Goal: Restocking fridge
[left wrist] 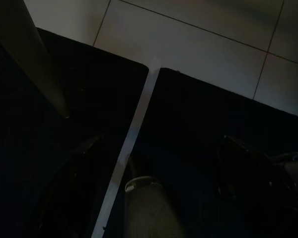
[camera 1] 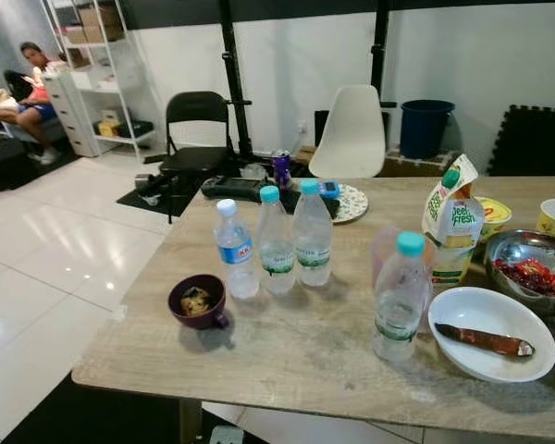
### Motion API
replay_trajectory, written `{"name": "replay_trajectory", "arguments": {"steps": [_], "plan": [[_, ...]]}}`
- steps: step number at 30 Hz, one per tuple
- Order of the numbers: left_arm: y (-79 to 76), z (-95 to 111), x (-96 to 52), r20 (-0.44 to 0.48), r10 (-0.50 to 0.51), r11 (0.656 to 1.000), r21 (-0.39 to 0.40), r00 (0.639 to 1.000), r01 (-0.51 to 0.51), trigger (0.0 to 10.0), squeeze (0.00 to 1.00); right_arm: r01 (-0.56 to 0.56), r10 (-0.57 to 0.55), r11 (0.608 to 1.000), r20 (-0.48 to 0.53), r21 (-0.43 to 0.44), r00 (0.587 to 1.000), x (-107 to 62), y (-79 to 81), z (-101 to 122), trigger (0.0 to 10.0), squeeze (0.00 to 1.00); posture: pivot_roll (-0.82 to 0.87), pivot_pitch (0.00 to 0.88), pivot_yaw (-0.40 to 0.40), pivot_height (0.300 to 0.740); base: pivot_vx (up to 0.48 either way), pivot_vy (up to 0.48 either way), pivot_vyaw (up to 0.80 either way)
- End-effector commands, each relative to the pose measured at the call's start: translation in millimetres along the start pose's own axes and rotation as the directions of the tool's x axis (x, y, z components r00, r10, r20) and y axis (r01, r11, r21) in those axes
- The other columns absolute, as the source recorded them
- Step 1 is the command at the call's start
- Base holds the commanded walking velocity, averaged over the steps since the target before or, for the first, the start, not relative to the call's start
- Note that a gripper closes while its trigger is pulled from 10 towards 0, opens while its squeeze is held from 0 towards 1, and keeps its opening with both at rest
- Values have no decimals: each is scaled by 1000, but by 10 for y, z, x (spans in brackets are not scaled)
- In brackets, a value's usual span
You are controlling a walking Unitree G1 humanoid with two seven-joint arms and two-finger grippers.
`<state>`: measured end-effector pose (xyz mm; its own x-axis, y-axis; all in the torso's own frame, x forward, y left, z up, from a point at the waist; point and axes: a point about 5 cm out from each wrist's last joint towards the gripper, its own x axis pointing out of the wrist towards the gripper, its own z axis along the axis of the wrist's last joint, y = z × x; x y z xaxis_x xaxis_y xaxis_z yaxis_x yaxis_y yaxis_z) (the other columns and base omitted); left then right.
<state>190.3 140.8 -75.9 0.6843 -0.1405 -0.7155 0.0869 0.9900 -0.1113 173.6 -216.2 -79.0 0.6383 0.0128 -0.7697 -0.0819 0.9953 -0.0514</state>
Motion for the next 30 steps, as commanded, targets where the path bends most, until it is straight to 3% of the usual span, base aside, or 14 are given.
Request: {"name": "replay_trajectory", "arguments": {"steps": [1,9,11,13,15,16,17,18,22,25,26,27,29,30], "plan": [[98,-45,-29,-13,23,1000,7,1000,-23,10000,0,-6,6,1000,-30,2,1000,-12,3,-61,10000,0,-48,57,48,740,0,0,0],[74,-18,-24,-2,17,1000,8,1000,-17,10000,0,-40,39,999,-15,-25,999,6,28,2,10000,0,-46,55,53,740,0,0,0],[74,-13,-25,2,14,1000,9,1000,-14,10000,0,-101,100,993,-8,-55,995,-1,28,23,10000,0,-46,55,53,740,0,0,0],[89,-14,-31,6,6,1000,14,1000,-6,10000,0,-375,375,917,-27,-136,926,-87,29,23,10000,0,-47,57,66,740,0,0,0],[89,-14,-31,6,6,1000,14,1000,-6,10000,0,-375,375,917,-27,-136,926,-87,29,23,10000,0,-47,57,66,740,0,0,0],[103,-19,-35,7,2,1000,18,1000,-2,10000,0,-537,537,823,-52,-185,842,-178,29,34,10000,0,-51,56,69,740,0,0,0],[109,-22,-37,7,1,1000,19,1000,-1,10000,0,-583,585,786,-59,-208,809,-214,29,45,10000,0,-52,54,71,740,0,0,0],[109,-22,-37,7,1,1000,19,1000,-1,10000,0,-583,585,786,-59,-208,809,-214,29,45,10000,0,-52,54,71,740,0,0,0],[132,-29,-41,8,-4,1000,25,1000,4,10000,0,-790,800,565,-78,-238,595,-532,24,255,10000,0,-56,49,71,740,0,0,0],[135,-31,-42,8,-4,1000,25,1000,3,10000,0,-827,837,515,-78,-227,542,-624,42,327,10000,0,-56,49,71,740,0,0,0],[141,-34,-43,5,-3,1000,29,1000,3,10000,0,-856,874,465,-41,-226,485,-729,79,480,10000,0,-54,47,70,740,0,0,0],[141,-34,-43,5,-3,1000,29,1000,3,10000,0,-856,874,465,-41,-226,485,-729,79,480,10000,0,-54,47,70,740,0,0,0],[150,-41,-46,1,-3,999,32,1000,3,10000,0,-887,924,380,54,-261,380,-914,160,809,10000,0,-55,46,73,740,0,0,0],[154,-52,-50,-2,-3,999,32,1000,4,10000,0,-895,942,329,170,-302,289,-1071,215,1148,10000,0,-55,43,76,740,0,0,0]]}}
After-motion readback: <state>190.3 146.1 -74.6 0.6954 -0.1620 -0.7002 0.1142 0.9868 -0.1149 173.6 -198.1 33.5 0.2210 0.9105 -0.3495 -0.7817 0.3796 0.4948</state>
